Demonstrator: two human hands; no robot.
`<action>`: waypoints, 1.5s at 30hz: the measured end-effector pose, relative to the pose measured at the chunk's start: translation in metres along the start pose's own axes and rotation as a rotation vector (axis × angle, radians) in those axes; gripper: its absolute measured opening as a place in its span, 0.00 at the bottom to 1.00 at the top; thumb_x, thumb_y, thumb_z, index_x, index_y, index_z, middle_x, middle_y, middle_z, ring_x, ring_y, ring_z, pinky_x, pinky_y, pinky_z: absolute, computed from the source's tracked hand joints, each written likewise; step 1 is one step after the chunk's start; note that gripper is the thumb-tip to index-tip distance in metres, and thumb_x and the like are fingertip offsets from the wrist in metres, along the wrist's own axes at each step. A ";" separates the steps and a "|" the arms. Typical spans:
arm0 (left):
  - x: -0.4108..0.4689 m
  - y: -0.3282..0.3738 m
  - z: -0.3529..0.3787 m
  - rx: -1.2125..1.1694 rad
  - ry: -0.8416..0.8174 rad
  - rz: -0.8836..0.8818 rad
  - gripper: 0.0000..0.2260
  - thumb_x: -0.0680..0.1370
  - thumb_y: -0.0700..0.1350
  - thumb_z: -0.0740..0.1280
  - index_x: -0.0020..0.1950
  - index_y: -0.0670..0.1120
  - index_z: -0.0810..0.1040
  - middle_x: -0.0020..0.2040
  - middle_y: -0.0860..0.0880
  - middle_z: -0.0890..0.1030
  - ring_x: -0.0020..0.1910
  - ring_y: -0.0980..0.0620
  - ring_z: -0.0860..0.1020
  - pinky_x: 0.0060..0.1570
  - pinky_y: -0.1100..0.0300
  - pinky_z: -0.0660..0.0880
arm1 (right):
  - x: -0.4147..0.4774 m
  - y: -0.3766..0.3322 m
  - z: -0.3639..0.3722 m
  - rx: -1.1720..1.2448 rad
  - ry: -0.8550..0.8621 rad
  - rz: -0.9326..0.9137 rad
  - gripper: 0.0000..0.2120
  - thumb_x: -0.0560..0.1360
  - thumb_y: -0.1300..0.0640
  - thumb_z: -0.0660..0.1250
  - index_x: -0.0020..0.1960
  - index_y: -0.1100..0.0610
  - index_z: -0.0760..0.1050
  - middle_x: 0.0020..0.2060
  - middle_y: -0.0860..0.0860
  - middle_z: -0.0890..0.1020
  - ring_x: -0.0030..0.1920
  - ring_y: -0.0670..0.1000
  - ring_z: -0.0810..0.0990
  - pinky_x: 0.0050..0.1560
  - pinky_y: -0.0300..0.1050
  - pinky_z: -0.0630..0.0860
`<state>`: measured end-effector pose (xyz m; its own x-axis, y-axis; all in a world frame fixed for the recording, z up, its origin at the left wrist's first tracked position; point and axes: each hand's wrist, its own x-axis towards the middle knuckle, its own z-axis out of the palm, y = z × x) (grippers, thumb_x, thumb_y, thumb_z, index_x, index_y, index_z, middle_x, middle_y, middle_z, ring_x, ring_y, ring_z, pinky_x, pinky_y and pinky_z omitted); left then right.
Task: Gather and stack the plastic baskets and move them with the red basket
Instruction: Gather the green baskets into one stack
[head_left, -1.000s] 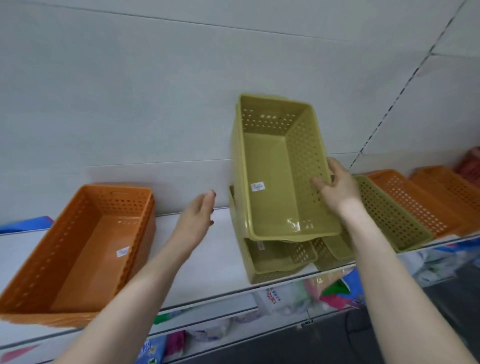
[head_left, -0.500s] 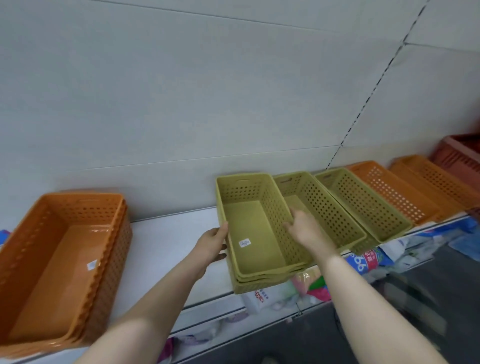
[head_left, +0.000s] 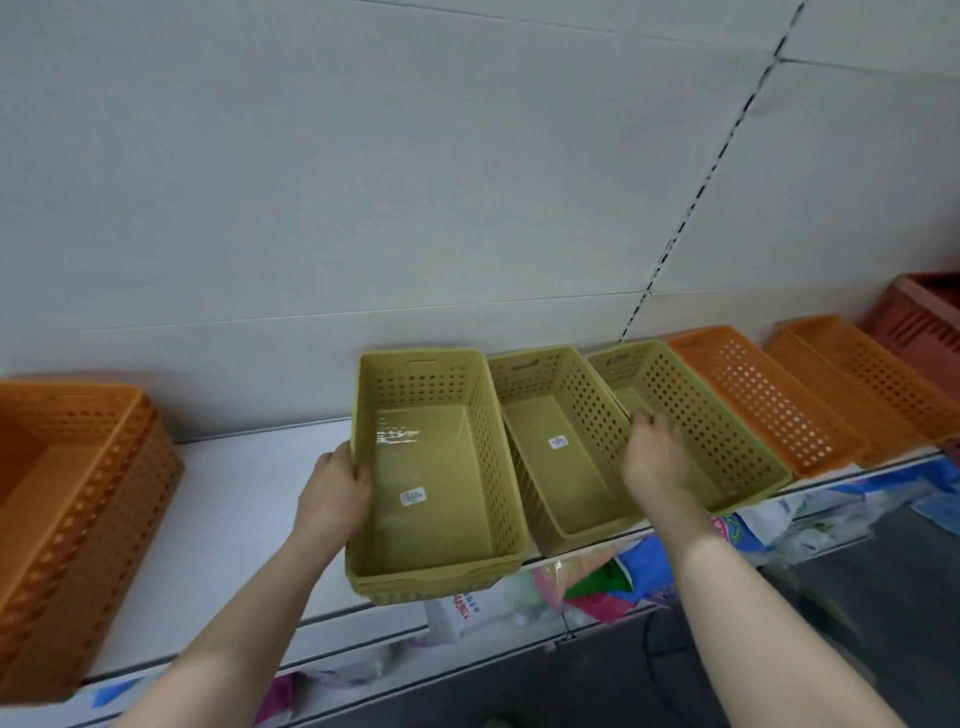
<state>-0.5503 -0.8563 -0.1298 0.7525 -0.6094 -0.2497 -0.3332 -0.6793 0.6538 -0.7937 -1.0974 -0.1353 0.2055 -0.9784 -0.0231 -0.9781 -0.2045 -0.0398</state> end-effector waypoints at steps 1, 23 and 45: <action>0.000 0.000 0.000 0.015 0.012 0.007 0.14 0.80 0.47 0.55 0.59 0.43 0.74 0.55 0.40 0.79 0.51 0.39 0.78 0.51 0.47 0.76 | 0.003 0.003 0.003 -0.021 0.028 -0.017 0.26 0.75 0.66 0.65 0.72 0.59 0.67 0.69 0.60 0.72 0.67 0.59 0.70 0.63 0.52 0.73; -0.029 0.142 0.138 0.573 -0.183 0.288 0.31 0.81 0.39 0.56 0.78 0.36 0.41 0.79 0.33 0.47 0.77 0.36 0.56 0.74 0.50 0.55 | 0.073 0.133 0.017 0.082 -0.091 0.025 0.29 0.76 0.60 0.64 0.75 0.56 0.58 0.69 0.63 0.70 0.67 0.64 0.71 0.66 0.58 0.70; -0.020 0.134 0.125 0.292 0.191 0.297 0.21 0.72 0.32 0.62 0.65 0.36 0.69 0.57 0.36 0.77 0.54 0.36 0.78 0.52 0.48 0.73 | 0.045 0.160 -0.035 0.175 0.060 0.017 0.19 0.78 0.60 0.58 0.68 0.50 0.69 0.56 0.63 0.82 0.57 0.64 0.80 0.54 0.53 0.74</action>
<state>-0.6812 -0.9867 -0.1266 0.6823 -0.7275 0.0720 -0.6759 -0.5902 0.4414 -0.9423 -1.1757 -0.1079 0.1817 -0.9828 0.0342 -0.9593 -0.1848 -0.2135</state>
